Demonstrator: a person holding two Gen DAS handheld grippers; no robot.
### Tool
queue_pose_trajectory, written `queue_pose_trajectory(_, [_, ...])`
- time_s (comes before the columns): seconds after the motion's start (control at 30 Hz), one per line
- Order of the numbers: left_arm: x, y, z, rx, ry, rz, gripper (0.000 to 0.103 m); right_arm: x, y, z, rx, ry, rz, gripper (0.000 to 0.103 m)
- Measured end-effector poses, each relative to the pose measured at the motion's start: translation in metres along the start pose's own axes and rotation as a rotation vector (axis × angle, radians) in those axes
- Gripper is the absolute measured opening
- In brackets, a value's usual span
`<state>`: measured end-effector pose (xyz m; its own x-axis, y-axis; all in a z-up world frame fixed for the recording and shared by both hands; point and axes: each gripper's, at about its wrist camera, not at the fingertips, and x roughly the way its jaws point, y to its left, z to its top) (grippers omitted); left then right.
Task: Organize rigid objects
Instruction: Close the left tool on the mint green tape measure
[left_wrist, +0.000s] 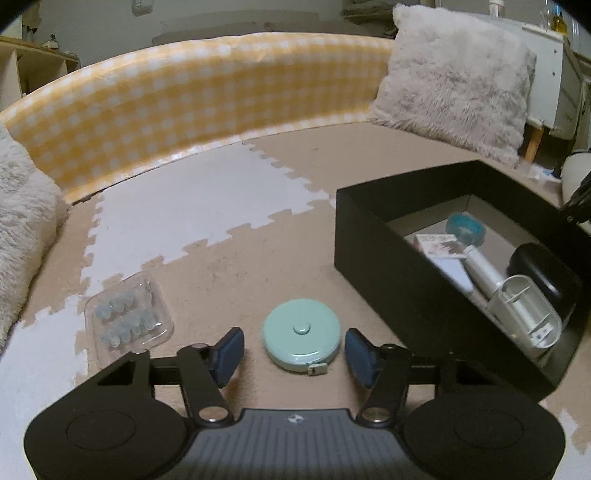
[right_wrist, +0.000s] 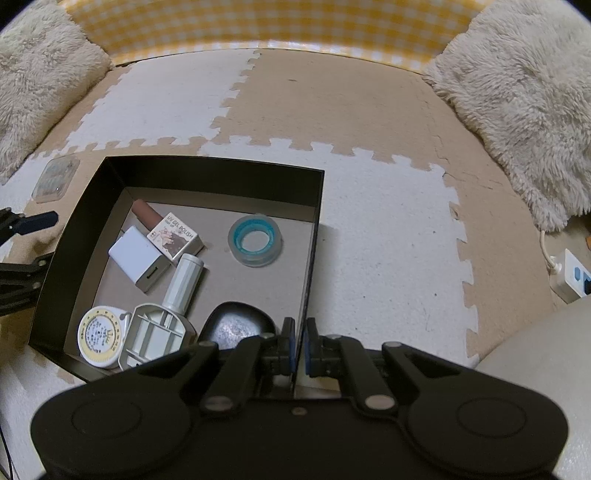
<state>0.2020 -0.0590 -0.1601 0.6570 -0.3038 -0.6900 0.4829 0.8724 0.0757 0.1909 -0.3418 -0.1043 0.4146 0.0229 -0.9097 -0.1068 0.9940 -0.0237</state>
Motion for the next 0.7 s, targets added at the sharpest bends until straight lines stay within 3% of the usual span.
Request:
queue_pose_trajectory(0.17, [0.005, -0.002, 0.0, 0.006, -0.022, -0.004, 0.056, 0.0, 0.0, 0.0, -0.001, 0.0, 0.0, 0.005])
queue_pose_trajectory(0.2, [0.006, -0.002, 0.0, 0.003, -0.022, -0.011, 0.051, 0.0, 0.0, 0.0, -0.001, 0.0, 0.0, 0.005])
queue_pose_trajectory(0.5, [0.003, -0.002, 0.001, -0.028, -0.021, -0.008, 0.05, 0.0, 0.0, 0.0, -0.004, -0.001, -0.002, 0.005])
queue_pose_trajectory(0.7, [-0.026, 0.007, 0.021, -0.116, -0.109, -0.03, 0.05, 0.0, 0.0, 0.0, -0.005, 0.0, -0.002, 0.005])
